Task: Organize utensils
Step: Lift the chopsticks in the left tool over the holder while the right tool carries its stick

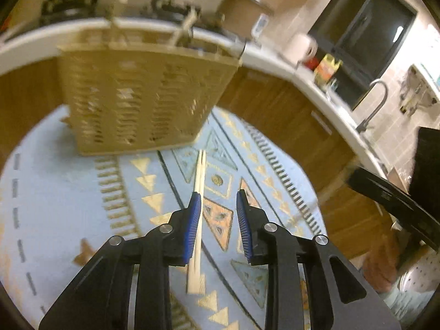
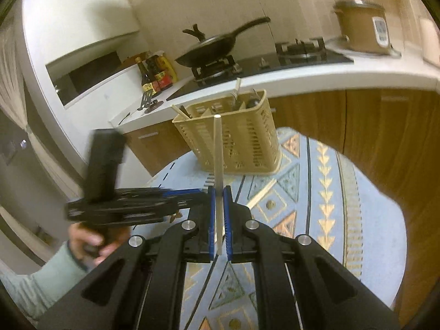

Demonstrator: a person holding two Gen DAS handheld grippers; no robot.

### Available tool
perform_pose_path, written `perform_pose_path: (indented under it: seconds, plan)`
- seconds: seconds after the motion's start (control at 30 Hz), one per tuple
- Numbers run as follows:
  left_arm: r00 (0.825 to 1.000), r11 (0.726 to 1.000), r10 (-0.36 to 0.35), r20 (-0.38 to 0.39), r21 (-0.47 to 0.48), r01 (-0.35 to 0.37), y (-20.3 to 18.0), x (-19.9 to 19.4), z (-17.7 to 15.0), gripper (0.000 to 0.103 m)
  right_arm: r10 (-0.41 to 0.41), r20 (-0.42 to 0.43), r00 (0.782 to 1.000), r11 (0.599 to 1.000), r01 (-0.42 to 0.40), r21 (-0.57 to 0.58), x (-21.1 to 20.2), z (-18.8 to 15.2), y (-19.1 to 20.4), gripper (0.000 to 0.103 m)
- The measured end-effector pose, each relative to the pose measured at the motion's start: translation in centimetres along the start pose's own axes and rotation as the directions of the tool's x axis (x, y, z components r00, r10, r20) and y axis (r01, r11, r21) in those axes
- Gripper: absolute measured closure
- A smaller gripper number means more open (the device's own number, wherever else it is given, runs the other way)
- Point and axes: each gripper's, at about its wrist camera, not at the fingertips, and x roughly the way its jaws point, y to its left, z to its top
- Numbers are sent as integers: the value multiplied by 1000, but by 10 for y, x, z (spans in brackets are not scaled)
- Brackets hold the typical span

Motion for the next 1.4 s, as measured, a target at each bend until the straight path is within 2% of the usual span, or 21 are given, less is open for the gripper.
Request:
perform_pose_path:
  seconds: [0.07, 0.17, 0.27, 0.4, 0.5, 0.57, 0.6, 0.67, 0.77, 0.87, 0.97, 1.0, 1.07, 1.13, 1.2, 1.3, 1.33, 1.4]
  plan:
    - [999, 1000, 4, -54, -18, -5, 3, 24, 8, 78, 5, -3, 1000, 1000, -5, 11, -3, -3, -5, 99]
    - [989, 998, 54, -136, -3, -55, 2, 57, 14, 77, -8, -6, 1000, 1000, 8, 19, -9, -8, -12, 99]
    - [957, 988, 154, -247, 42, -149, -2, 88, 17, 76, -13, -6, 1000, 999, 13, 30, -13, -11, -18, 99]
    - [938, 976, 216, -272, 95, -197, -13, 101, 19, 74, -21, -6, 1000, 999, 21, 40, -16, -13, -26, 99]
    - [920, 956, 283, -272, 150, -251, -24, 108, 19, 73, -26, -12, 1000, 999, 26, 41, -15, -14, -27, 99]
    - [906, 935, 343, -248, 185, -303, -29, 111, 17, 93, -27, -11, 1000, 999, 28, 44, -15, -14, -27, 99]
    - [905, 932, 350, -240, 188, -310, -30, 110, 18, 93, -26, -9, 1000, 999, 27, 45, -16, -15, -27, 99]
    - [918, 940, 330, -220, 161, -300, -28, 107, 15, 94, -26, -6, 1000, 998, 26, 49, -17, -14, -27, 99]
    - [953, 963, 262, -152, 113, -247, -20, 88, 6, 94, -20, -4, 1000, 999, 21, 43, -18, -12, -25, 99]
    - [976, 975, 212, -47, 74, -208, -20, 56, -2, 94, -15, 1, 1000, 1000, 15, 25, -19, -12, -19, 99]
    - [980, 981, 171, 103, 73, -179, -24, 11, -13, 94, 2, 16, 1000, 1000, -2, 18, -21, -9, -13, 99]
    - [974, 983, 149, 173, 81, -164, -27, -10, -18, 94, 9, 27, 1000, 1000, -9, 14, -21, -8, -10, 99]
    - [958, 983, 131, 253, 90, -158, -31, -36, -22, 94, 13, 45, 999, 1000, -13, 5, -22, -5, -5, 99]
    - [931, 983, 121, 345, 90, -160, -36, -68, -27, 94, 13, 71, 997, 1000, -12, -8, -24, 0, 2, 99]
    - [907, 983, 116, 404, 82, -163, -42, -86, -23, 94, 21, 97, 995, 1000, -20, -14, -25, 7, 8, 99]
    - [853, 988, 96, 513, 57, -146, -45, -126, -18, 94, 28, 132, 991, 1000, -27, -16, -26, 23, 15, 99]
    - [826, 989, 92, 556, 46, -142, -43, -139, -11, 94, 30, 142, 989, 999, -27, -17, -26, 28, 16, 99]
    - [788, 989, 90, 610, 36, -140, -43, -157, -3, 94, 31, 166, 986, 999, -28, -18, -26, 42, 19, 99]
